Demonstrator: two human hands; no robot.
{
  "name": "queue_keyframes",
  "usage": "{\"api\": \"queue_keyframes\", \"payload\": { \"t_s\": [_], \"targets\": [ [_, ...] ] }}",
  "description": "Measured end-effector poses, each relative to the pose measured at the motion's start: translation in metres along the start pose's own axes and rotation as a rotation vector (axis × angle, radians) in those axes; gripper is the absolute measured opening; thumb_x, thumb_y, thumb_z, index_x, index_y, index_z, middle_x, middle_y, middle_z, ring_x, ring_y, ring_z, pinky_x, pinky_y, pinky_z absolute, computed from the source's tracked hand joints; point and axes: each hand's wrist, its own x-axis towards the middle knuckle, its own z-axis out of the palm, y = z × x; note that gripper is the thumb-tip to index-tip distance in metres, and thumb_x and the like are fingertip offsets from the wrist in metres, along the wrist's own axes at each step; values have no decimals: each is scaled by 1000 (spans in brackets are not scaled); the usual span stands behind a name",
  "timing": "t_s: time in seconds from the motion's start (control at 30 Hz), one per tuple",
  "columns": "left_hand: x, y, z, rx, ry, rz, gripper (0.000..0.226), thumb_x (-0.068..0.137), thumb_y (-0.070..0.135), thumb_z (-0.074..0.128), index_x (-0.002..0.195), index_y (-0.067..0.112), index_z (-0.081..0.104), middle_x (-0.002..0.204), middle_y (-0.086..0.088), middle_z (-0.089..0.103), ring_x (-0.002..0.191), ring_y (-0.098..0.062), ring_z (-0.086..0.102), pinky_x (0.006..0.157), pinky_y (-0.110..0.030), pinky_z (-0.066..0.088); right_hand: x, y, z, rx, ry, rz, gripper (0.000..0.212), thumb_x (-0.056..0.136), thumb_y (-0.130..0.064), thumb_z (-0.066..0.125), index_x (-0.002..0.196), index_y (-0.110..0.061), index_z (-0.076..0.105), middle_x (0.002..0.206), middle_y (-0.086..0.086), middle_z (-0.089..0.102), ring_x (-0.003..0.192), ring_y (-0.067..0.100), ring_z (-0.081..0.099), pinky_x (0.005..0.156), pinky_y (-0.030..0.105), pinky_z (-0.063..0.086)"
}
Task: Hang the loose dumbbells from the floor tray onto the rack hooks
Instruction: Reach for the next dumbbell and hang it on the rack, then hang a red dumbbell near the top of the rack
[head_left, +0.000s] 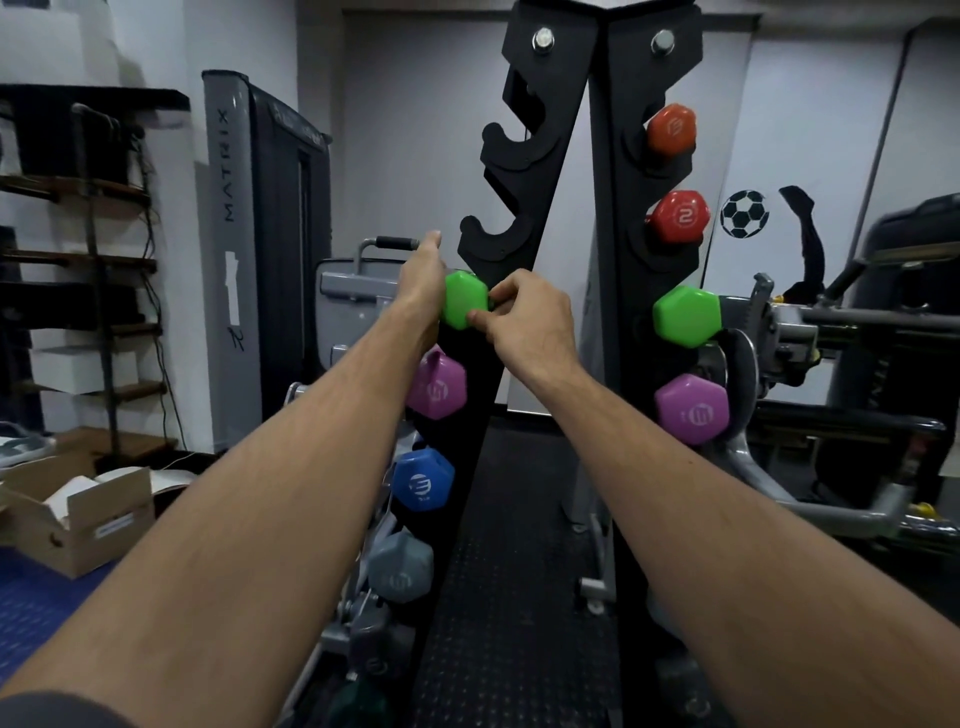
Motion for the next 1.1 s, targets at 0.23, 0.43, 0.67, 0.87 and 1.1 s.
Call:
{"api": "queue_keyframes", "payload": {
  "t_s": [0.23,0.43,0.67,0.87,1.1],
  "targets": [
    [-21,-1,-4,115,60,172,59,75,58,48,99,9,69,107,-12,72,99,-30,67,99,-55,51,-7,2,-12,-6,16,-56,38,86,-29,82,118,-19,66,91,-8,66,85,6,65,75,22,54],
    [-72,-21,-18,160,134,385,50,85,51,51,118,18,68,109,4,68,108,-16,63,94,-36,50,-25,13,-15,-30,-32,-133,50,84,-37,80,128,-22,62,118,-2,62,100,10,60,88,30,55],
    [-147,-73,-39,152,140,584,24,98,38,56,120,33,62,124,10,63,116,-11,61,98,-44,54,-79,45,-9,70,-34,-165,44,90,-32,75,129,-19,63,118,-4,62,102,8,60,93,29,55],
    [-205,-143,-54,159,137,537,24,100,24,56,122,18,65,117,3,67,109,-9,64,91,-22,51,-143,87,11,140,-100,-77,37,91,-35,73,126,-26,65,111,-10,65,97,6,66,84,34,60],
    [-242,-267,-83,202,128,253,20,100,29,56,114,21,67,112,4,71,106,-16,68,90,-28,53,-228,152,47,134,-189,97,28,92,-27,73,119,-20,68,98,-6,70,86,6,67,80,26,57]
  ]
}}
